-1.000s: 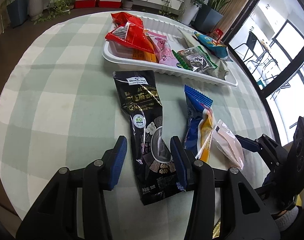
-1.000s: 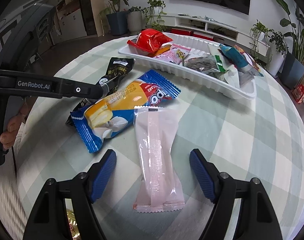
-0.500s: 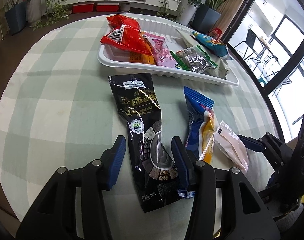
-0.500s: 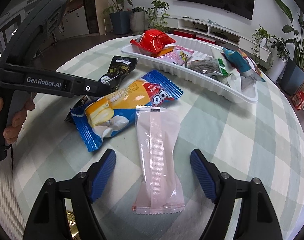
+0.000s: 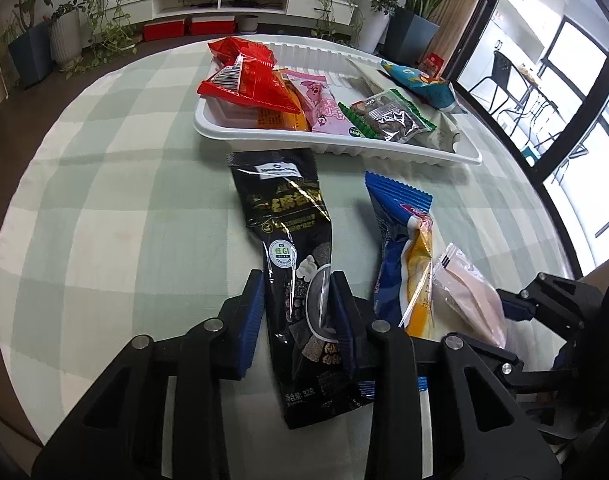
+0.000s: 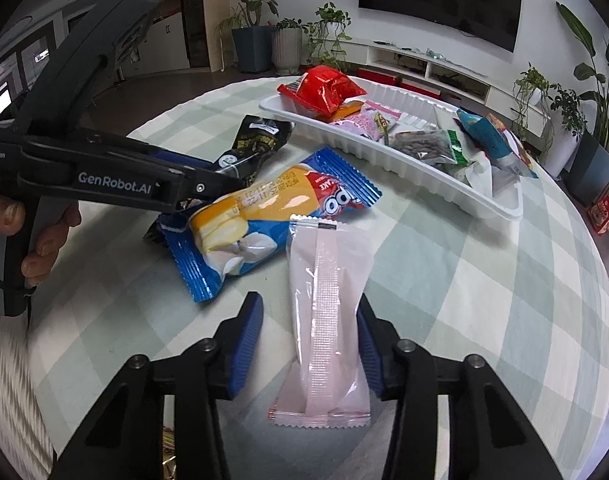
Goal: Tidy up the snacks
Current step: 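Grasp the black packet with the left tool while the right tool grasps the clear pink packet, then carry the black packet with the left tool while the right tool carries the pink packet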
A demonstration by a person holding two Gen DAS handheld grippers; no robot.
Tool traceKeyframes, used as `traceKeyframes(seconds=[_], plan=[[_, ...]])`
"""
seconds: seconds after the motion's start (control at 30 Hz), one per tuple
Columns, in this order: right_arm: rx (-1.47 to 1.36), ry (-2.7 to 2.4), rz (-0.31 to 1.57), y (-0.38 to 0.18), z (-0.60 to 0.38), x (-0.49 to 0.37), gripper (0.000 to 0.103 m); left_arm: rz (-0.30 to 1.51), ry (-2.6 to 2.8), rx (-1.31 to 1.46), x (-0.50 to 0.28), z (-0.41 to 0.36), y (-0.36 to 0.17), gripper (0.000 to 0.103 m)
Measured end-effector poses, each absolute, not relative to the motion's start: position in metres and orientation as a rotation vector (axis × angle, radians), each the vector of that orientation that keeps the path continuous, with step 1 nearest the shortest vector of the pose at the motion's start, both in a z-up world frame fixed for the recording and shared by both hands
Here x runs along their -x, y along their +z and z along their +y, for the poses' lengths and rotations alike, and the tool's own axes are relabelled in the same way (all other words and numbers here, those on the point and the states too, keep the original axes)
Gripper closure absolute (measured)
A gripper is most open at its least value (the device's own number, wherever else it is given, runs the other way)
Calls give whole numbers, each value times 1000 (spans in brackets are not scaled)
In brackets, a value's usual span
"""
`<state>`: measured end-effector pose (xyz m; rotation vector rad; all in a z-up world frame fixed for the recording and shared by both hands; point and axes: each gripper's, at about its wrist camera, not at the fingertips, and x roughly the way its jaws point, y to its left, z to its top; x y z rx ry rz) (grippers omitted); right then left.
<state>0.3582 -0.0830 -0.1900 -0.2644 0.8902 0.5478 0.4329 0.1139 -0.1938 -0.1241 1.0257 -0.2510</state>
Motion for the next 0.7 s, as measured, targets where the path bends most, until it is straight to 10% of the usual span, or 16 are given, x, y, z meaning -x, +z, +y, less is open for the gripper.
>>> traceKeyframes(seconds=[0.7], plan=[[-77, 603, 951, -185, -123, -373, 78, 1013, -260, 234, -417, 132, -185, 80]])
